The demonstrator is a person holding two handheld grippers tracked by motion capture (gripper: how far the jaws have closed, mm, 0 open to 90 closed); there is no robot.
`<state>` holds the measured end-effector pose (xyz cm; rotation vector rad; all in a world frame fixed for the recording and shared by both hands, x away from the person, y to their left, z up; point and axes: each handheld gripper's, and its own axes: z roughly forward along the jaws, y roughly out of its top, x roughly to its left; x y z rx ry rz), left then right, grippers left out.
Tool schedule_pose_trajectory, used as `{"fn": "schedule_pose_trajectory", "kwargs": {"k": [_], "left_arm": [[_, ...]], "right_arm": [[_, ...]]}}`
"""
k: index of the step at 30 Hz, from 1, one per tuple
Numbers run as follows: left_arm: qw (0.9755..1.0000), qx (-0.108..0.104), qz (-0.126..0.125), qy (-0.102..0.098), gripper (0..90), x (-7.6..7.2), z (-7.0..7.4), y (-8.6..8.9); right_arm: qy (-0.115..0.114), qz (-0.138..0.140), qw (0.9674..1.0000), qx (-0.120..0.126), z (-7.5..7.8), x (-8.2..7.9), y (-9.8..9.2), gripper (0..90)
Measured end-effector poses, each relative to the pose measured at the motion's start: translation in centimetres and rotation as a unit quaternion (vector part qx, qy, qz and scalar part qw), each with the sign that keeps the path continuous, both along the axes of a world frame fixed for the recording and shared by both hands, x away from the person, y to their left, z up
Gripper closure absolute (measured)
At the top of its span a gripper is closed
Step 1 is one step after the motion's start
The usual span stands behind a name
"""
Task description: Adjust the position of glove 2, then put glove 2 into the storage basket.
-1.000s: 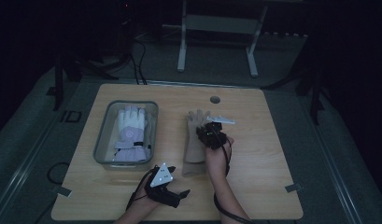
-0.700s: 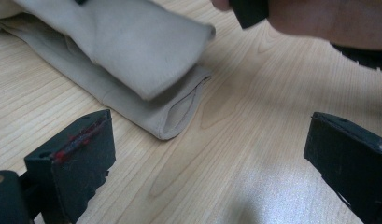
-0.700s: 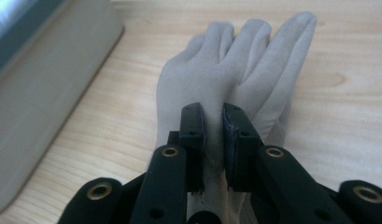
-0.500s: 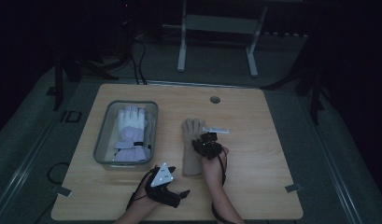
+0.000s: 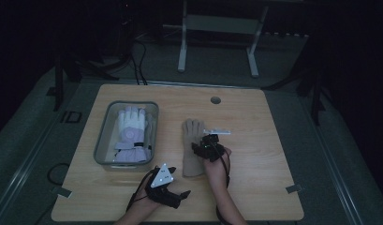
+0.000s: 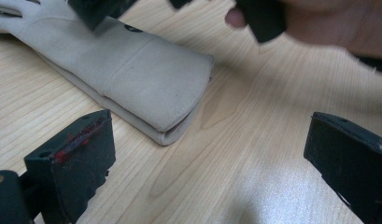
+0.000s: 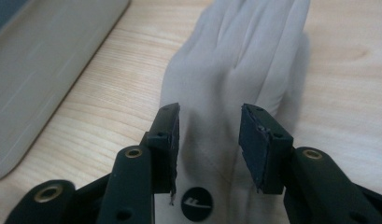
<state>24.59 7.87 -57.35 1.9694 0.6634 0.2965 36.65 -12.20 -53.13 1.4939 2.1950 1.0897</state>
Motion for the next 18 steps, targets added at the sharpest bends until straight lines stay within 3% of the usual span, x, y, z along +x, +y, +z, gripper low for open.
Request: {"fn": "schedule_pose_trajectory", "kwargs": {"k": [2, 3, 5, 8, 9, 11, 13, 14, 16, 18], "left_arm": [[1.0, 0.002, 0.001, 0.0, 2.4, 0.0, 0.0, 0.0], [1.0, 0.002, 0.007, 0.003, 2.4, 0.1, 0.0, -0.1], [0.9999, -0.005, 0.011, 0.003, 2.4, 0.1, 0.0, -0.1], [0.9995, -0.013, 0.027, 0.009, 2.4, 0.4, 0.2, 0.1], [0.9993, -0.014, 0.031, 0.014, 2.5, 0.4, 0.2, 0.1], [0.9991, -0.019, 0.036, 0.015, 2.5, 0.5, 0.4, 0.2], [0.9989, -0.015, 0.041, 0.014, 2.5, 0.5, 0.7, 0.2], [0.9988, -0.016, 0.045, 0.013, 2.5, 0.5, 0.8, 0.2], [0.9985, -0.021, 0.049, 0.017, 2.5, 0.7, 1.2, 0.2], [0.9982, -0.023, 0.05, 0.025, 2.5, 1.0, 1.6, 0.1]], "right_arm": [[-0.007, 0.006, 0.9999, -0.005, 0.2, 0.0, -0.3, 53.5], [-0.018, 0.012, 0.9998, -0.005, 0.6, 0.0, -1.2, 45.6], [-0.012, 0.006, 0.9999, -0.003, 0.8, 0.1, -1.8, 29.9], [-0.004, 0.027, 0.9996, 0.01, 1.1, 0.1, -2.7, 19.4], [-0.011, 0.031, 0.9993, 0.018, 1.3, 0.1, -3.1, 17.9], [-0.002, 0.055, 0.9985, 0.011, 1.5, 0.1, -3.5, 14.5], [-0.001, 0.078, 0.9967, 0.021, 1.7, 0.0, -4.1, 22.5], [0.002, 0.085, 0.996, 0.029, 1.7, 0.0, -4.5, 21.7], [-0.03, 0.096, 0.9942, 0.038, 2.0, -0.1, -5.0, 21.2], [-0.041, 0.107, 0.9923, 0.048, 2.4, -0.1, -5.4, 18.3]]}}
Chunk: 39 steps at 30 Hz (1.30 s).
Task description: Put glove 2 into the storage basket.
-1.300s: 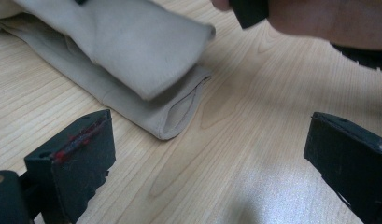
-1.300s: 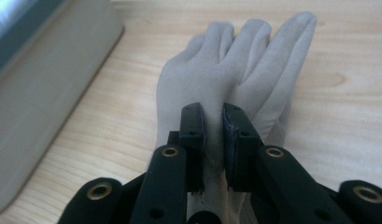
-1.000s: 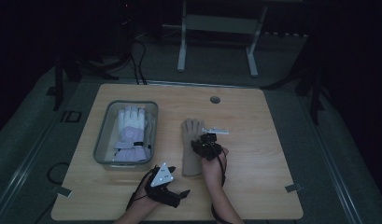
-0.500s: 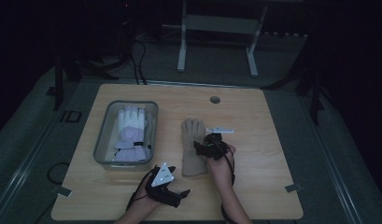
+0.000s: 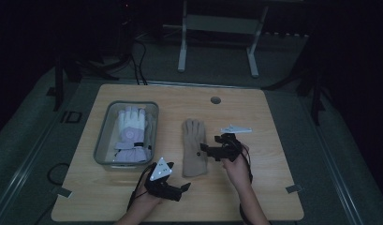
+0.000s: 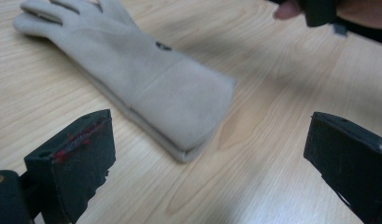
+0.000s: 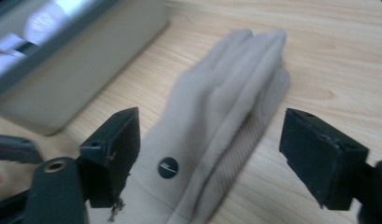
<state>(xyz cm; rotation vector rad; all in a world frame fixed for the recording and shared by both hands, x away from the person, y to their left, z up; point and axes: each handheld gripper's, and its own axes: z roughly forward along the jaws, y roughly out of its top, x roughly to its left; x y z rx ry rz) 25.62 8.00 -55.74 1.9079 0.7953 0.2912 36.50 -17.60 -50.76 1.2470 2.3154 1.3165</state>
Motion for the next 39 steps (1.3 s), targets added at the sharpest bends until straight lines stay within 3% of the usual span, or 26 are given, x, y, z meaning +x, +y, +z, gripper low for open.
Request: {"fn": "schedule_pose_trajectory", "kwargs": {"k": [3, 6, 9, 12, 15, 18, 21, 23, 26, 29, 34, 36, 39], "left_arm": [[0.9996, 0.02, 0.018, 0.009, 2.5, 0.4, 0.5, -0.2], [0.9977, 0.055, 0.039, 0.004, 2.5, 0.7, 1.0, -0.6], [0.9971, 0.065, 0.04, 0.004, 5.5, 1.0, 1.5, -1.0], [0.9969, 0.07, 0.033, 0.016, 5.5, 1.7, 1.9, -1.5], [0.9975, 0.069, 0.018, 0.001, 11.7, 1.9, 2.1, -1.8], [0.9971, 0.075, -0.005, 0.003, 15.0, 2.1, 2.0, -2.1], [0.9951, 0.094, -0.03, -0.003, 22.3, 2.1, 1.6, -2.3], [0.9924, 0.115, -0.043, -0.006, 22.3, 2.2, 1.3, -2.6], [0.9889, 0.136, -0.059, -0.007, 22.3, 2.3, 0.8, -3.0], [0.9867, 0.149, -0.065, -0.003, 22.3, 2.6, 0.3, -3.4], [0.9818, 0.171, -0.083, 0.009, 22.4, 3.3, -0.4, -4.1], [0.9795, 0.183, -0.084, 0.005, 26.4, 3.4, -0.5, -4.4], [0.9786, 0.186, -0.088, -0.001, 31.7, 3.7, -0.5, -4.5]], "right_arm": [[0.016, 0.013, 0.9998, 0.005, 0.7, 0.3, -0.5, 17.3], [0.024, 0.008, 0.9996, 0.013, 1.1, 0.6, -0.6, 14.2], [0.007, 0.012, 0.9999, -0.004, 1.4, 0.6, -0.4, 13.6], [0.006, 0.008, 0.9999, -0.012, 1.4, 1.2, 0.0, 14.4], [0.016, 0.01, 0.9998, -0.003, 1.3, 1.9, 0.5, 14.7], [0.021, 0.004, 0.9998, -0.004, 1.3, 3.0, 1.0, 13.3], [0.026, 0.001, 0.9997, 0.005, 1.3, 3.8, 1.4, 11.3], [0.037, -0.003, 0.9993, 0.006, 1.0, 4.6, 1.6, 11.8], [0.044, -0.013, 0.9989, -0.006, 0.3, 5.6, 2.1, 13.9], [0.046, -0.03, 0.998, -0.032, -0.7, 6.3, 2.5, 16.3], [0.072, -0.046, 0.9951, -0.05, -2.7, 7.3, 3.4, 15.4], [0.082, -0.038, 0.9945, -0.054, -3.3, 7.5, 3.6, 19.8], [0.096, -0.029, 0.9928, -0.067, -4.0, 7.6, 3.8, 28.8]]}}
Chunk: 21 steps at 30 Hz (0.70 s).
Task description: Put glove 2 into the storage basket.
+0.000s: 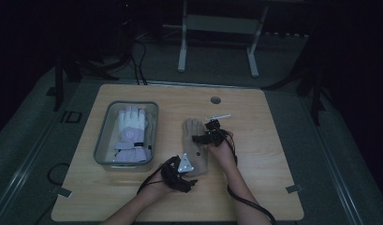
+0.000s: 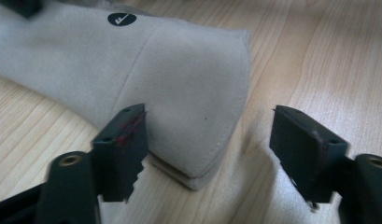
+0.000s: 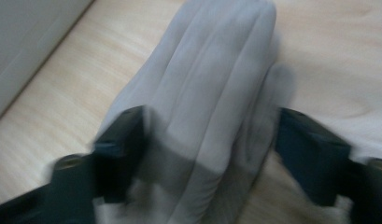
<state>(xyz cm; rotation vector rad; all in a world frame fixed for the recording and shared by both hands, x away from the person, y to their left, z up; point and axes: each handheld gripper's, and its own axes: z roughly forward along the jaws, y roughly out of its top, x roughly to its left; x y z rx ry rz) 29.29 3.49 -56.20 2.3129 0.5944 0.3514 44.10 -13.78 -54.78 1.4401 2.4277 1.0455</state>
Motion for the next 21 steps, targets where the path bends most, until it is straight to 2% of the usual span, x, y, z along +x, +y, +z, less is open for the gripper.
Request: {"fn": "schedule_pose_trajectory", "kwargs": {"k": [2, 3, 5, 9, 12, 14, 16, 17, 21], "left_arm": [[1.0, 0.008, -0.002, -0.006, 33.1, 0.2, 0.0, -0.2], [0.9999, 0.014, -0.003, -0.005, 33.3, 0.3, 0.0, -0.3], [0.9998, 0.018, -0.005, -0.009, 33.5, 0.5, 0.0, -0.6], [0.9993, 0.033, -0.014, -0.011, 37.3, 0.8, 0.1, -1.0], [0.9988, 0.044, -0.01, -0.018, 47.2, 0.8, 0.3, -1.3], [0.9975, 0.06, -0.001, -0.037, 61.2, 0.7, 0.4, -1.5], [0.9968, 0.067, 0.008, -0.043, 73.0, 0.6, 0.4, -1.7], [0.9966, 0.067, 0.014, -0.045, 76.4, 0.6, 0.4, -1.8], [0.9963, 0.069, 0.011, -0.049, 80.9, 0.2, 0.7, -2.1]], "right_arm": [[0.014, -0.006, 0.9998, 0.012, -0.2, 0.1, -0.1, 38.6], [0.018, -0.005, 0.9997, 0.016, -0.2, 0.0, -0.1, 39.4], [0.023, -0.003, 0.9996, 0.016, -0.1, -0.1, 0.0, 49.3], [0.035, 0.002, 0.9992, 0.018, 0.1, 0.0, 0.0, 55.6], [0.039, 0.006, 0.9989, 0.025, 0.0, 0.0, -0.1, 58.4], [0.041, 0.004, 0.9987, 0.03, 0.0, -0.1, -0.1, 61.2], [0.044, 0.003, 0.9984, 0.035, 0.0, -0.1, -0.2, 63.9], [0.046, 0.003, 0.9982, 0.039, 0.0, -0.2, -0.2, 64.6], [0.044, 0.007, 0.9984, 0.035, 0.4, -0.3, -0.2, 69.1]]}}
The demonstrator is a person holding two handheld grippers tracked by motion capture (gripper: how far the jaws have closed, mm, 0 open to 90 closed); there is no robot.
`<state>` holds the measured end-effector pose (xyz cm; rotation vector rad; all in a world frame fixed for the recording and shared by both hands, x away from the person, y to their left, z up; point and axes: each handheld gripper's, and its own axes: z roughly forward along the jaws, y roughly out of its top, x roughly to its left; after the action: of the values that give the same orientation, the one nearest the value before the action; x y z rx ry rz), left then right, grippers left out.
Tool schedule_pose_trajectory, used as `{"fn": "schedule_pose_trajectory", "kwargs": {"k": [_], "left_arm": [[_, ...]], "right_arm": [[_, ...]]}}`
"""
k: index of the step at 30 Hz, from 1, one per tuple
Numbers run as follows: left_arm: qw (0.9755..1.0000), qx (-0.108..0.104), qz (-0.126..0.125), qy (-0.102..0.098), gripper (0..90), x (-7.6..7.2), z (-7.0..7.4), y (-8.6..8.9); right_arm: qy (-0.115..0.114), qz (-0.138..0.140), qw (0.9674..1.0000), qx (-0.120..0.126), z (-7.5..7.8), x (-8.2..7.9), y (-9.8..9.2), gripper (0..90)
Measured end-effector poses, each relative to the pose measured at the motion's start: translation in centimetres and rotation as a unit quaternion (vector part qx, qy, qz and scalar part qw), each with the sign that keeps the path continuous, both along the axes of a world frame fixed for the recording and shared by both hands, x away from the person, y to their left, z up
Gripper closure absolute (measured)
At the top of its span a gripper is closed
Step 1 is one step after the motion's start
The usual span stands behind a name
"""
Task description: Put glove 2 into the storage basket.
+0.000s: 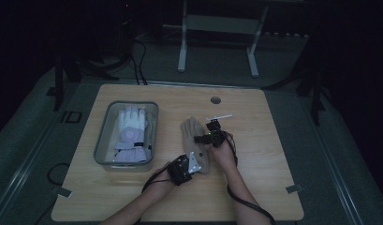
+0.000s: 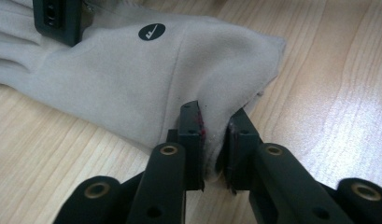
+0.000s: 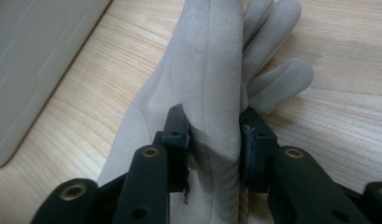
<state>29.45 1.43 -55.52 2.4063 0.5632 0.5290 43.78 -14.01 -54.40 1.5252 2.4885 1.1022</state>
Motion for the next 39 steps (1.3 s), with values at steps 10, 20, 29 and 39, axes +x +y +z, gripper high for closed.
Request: {"fn": "schedule_pose_trajectory", "kwargs": {"k": [10, 20, 29, 39], "left_arm": [[0.9999, -0.012, -0.007, -0.001, 82.1, -0.4, 2.1, 0.8], [0.9994, -0.021, -0.004, -0.026, 82.1, -0.8, 6.1, 2.7], [0.9986, -0.027, 0.006, -0.044, 82.1, -1.2, 9.3, 4.9], [0.9978, -0.027, 0.025, -0.055, 82.1, -1.6, 11.2, 8.0]], "right_arm": [[-0.011, 0.013, 0.9994, 0.03, 2.4, -0.4, -0.2, 70.0], [-0.042, 0.024, 0.9972, 0.057, 6.9, -0.8, 0.4, 69.9], [-0.07, 0.041, 0.9944, 0.068, 10.7, -0.9, 2.0, 69.9], [-0.082, 0.067, 0.9913, 0.079, 13.1, -0.7, 5.5, 69.9]]}}
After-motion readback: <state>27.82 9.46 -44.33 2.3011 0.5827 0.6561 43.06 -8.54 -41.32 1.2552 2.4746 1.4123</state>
